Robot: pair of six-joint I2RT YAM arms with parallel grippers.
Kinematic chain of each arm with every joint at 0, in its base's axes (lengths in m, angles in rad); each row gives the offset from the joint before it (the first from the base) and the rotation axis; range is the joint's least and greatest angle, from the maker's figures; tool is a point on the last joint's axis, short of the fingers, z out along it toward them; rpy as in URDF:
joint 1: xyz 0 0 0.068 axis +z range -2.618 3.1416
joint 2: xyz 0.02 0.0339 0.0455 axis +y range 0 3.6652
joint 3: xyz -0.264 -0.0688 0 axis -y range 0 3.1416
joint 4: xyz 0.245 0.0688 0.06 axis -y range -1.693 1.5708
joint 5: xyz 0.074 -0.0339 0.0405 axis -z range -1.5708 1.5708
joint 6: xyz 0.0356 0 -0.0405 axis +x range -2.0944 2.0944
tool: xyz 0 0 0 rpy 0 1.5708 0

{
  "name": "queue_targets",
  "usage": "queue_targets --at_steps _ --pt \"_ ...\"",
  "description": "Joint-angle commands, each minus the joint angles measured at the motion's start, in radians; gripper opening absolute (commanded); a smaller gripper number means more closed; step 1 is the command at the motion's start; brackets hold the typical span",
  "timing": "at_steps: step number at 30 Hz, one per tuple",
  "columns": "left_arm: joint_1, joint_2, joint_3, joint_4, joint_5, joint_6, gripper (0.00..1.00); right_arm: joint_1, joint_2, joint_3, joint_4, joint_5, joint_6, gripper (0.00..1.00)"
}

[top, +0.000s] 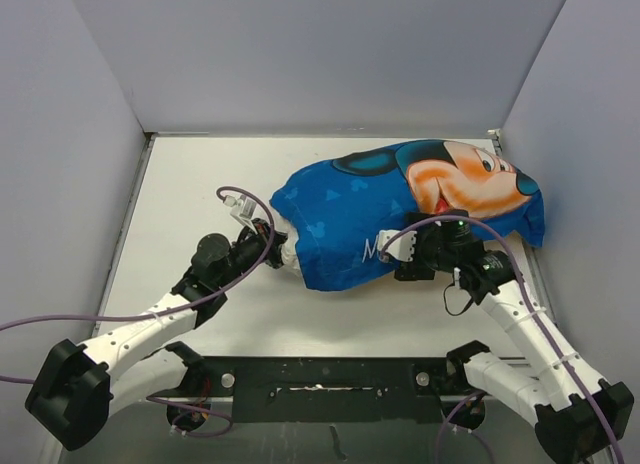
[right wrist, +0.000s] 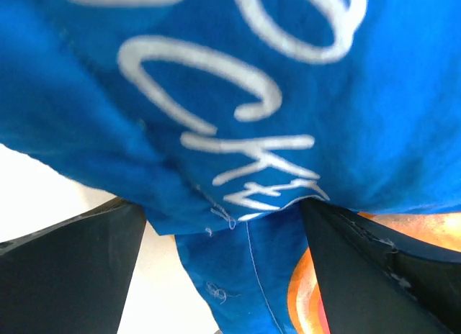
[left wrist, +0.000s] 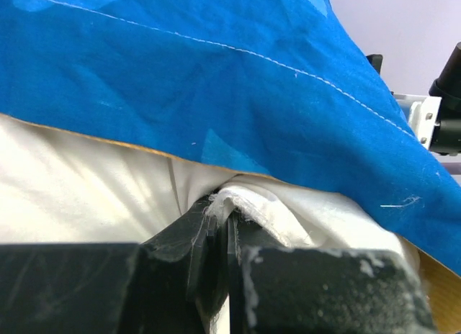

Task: Put the pillow into the pillowcase
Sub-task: Stuff the pillow into the pillowcase.

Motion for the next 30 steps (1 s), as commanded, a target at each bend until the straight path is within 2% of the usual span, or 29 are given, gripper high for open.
queue_targets --at_steps 1,3,5,6,8,10,13,18,21,24,27,29,30 --pt "-0.001 0.007 0.078 0.043 0.04 -0.057 0.0 0.03 0.039 -0.01 0.226 0.151 0.038 0.76" --pt "-0.002 0.009 0.09 0.02 0.056 -0.054 0.0 0.028 0.06 0.098 0.181 0.097 0.068 0.44" --pt "-0.002 0.009 0.109 -0.025 0.074 -0.039 0.0 0.023 0.079 0.232 0.082 0.002 0.104 0.2" --pt "-0.001 0.011 0.12 -0.055 0.083 -0.03 0.0 0.021 0.086 0.295 0.019 -0.055 0.107 0.11" --pt "-0.004 0.031 0.158 -0.131 0.105 -0.01 0.0 0.02 0.108 0.43 -0.098 -0.203 0.106 0.04" --pt "-0.001 0.071 0.2 -0.195 0.134 -0.002 0.0 0.019 0.137 0.549 -0.184 -0.347 0.107 0.01" --pt "-0.002 0.142 0.271 -0.24 0.185 -0.018 0.0 0.011 0.191 0.711 -0.25 -0.483 0.133 0.0" --pt "-0.015 0.23 0.325 -0.191 0.238 -0.142 0.0 -0.008 0.319 0.959 -0.234 -0.565 0.241 0.0" --pt "-0.024 0.223 0.24 -0.093 0.176 -0.221 0.0 -0.007 0.399 0.933 -0.141 -0.497 0.324 0.0" --pt "-0.055 0.195 0.117 -0.006 0.032 -0.268 0.0 -0.01 0.476 0.804 -0.027 -0.351 0.376 0.0" --pt "-0.116 0.175 0.029 0.053 -0.126 -0.266 0.0 -0.011 0.563 0.735 0.035 -0.294 0.402 0.0" --pt "-0.147 0.174 0.0 0.073 -0.183 -0.251 0.0 -0.012 0.619 0.757 0.016 -0.301 0.426 0.07" --pt "-0.155 0.174 -0.011 0.077 -0.203 -0.245 0.0 -0.012 0.641 0.778 0.0 -0.319 0.435 0.15"
